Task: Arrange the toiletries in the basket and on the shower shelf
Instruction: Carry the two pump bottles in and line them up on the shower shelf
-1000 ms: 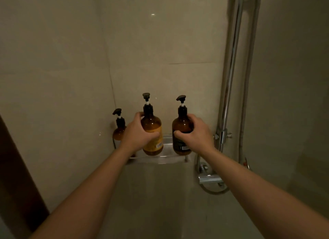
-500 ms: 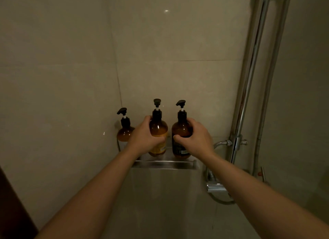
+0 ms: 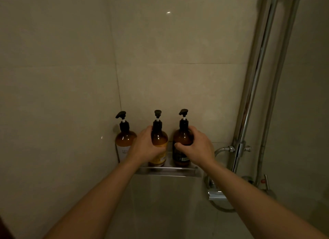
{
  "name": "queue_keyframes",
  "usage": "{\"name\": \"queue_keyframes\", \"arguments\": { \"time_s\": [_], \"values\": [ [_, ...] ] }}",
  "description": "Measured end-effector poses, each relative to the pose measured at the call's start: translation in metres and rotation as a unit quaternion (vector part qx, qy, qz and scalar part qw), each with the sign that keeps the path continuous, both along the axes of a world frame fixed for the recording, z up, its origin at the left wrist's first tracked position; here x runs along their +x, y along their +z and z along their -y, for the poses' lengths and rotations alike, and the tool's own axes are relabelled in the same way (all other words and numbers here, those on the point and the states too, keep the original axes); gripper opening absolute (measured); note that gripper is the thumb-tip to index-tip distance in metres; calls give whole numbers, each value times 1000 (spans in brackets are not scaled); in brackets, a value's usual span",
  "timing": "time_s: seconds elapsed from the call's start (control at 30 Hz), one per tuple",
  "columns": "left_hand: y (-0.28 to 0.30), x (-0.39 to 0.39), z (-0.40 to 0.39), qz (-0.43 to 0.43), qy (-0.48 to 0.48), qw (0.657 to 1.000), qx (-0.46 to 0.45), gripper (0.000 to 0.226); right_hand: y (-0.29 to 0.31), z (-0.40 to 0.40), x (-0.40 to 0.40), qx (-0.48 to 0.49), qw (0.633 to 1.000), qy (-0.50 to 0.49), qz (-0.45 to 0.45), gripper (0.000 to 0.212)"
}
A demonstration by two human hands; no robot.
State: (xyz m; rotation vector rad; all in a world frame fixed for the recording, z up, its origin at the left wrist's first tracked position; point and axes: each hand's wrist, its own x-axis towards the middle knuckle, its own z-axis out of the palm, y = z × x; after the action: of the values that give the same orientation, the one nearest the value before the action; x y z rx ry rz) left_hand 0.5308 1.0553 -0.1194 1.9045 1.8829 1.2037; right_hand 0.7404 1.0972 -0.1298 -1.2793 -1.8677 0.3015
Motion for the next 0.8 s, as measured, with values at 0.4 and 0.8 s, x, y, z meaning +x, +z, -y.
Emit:
{"name": "queue_keyframes", "arguments": {
  "time_s": [0.4, 0.8],
  "values": [
    [-5, 4, -3, 1, 7, 1000, -3, 72, 1, -3, 2, -27, 998, 53, -11, 80],
    [-1, 20, 36, -53, 92, 989, 100, 82, 7, 2, 26, -58, 992, 81, -82, 90]
  ]
}}
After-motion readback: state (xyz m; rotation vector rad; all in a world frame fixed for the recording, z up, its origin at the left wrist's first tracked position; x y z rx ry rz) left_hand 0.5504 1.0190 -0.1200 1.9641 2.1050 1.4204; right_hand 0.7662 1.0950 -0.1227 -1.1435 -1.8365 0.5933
